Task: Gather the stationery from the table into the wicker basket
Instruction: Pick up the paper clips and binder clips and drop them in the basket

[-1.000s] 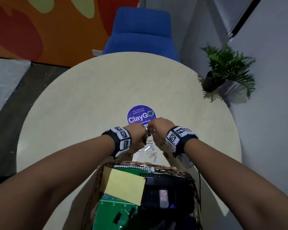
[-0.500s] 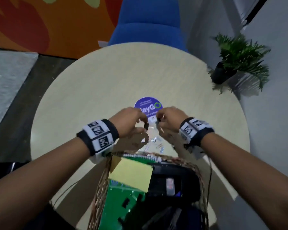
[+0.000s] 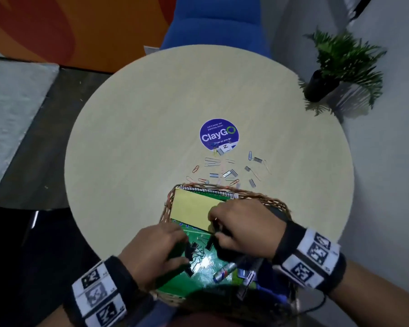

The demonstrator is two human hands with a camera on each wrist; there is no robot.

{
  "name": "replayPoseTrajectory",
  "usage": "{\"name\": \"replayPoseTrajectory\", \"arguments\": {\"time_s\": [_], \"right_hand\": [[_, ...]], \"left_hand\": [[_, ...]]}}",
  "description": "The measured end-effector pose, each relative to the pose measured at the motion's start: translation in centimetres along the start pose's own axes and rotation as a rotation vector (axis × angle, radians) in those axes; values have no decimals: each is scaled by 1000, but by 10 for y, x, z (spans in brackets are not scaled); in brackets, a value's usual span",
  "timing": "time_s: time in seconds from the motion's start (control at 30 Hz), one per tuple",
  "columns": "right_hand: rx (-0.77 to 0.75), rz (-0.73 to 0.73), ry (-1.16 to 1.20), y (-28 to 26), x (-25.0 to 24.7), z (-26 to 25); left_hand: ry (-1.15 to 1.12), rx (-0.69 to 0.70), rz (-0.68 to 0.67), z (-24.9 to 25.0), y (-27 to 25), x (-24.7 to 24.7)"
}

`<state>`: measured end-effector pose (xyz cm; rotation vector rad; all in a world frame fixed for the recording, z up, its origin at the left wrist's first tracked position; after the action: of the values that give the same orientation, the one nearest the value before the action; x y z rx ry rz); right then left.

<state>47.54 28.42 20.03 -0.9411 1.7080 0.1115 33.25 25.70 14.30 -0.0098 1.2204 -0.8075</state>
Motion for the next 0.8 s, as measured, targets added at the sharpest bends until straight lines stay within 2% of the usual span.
{"name": "replayPoseTrajectory", "arguments": {"time_s": [0.13,0.27,0.37,0.43,0.53,0.63,0.7,0.8], "right_hand": [[-82,61,-42,-9,19,-29],[-130,72,-70,-10,31,-43],[-98,65,-8,-13,26,-35],[-24,129,64,-18,8,-12],[164,251,123,-29,-23,50],[315,329,107,-36,-41,120],[390,235,50,-25,-36,161],[418,12,53,5,-12,199]], "left_hand": [[-155,-74,91,-13,-16,0],[-186,-92,232,-24,-20,-17],[-134,-86,295,-24,-10,-43],[-75,-55,318,-19,7,-64],[58,51,344,-4,44,-93],[133,99,262,7,99,-107],[180,100,185,10,141,-108],[268,108,52,16,199,-97]]}}
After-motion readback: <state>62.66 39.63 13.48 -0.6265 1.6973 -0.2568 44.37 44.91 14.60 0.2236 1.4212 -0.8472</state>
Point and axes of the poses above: each hand's wrist, its own y-axis towards the middle knuckle, its own x-axis out of the palm, z = x × y, the point moved 7 cm from there along y, towards the middle knuckle, and after that the axes turned 4 degrees about -x, right-handed, at the moved point
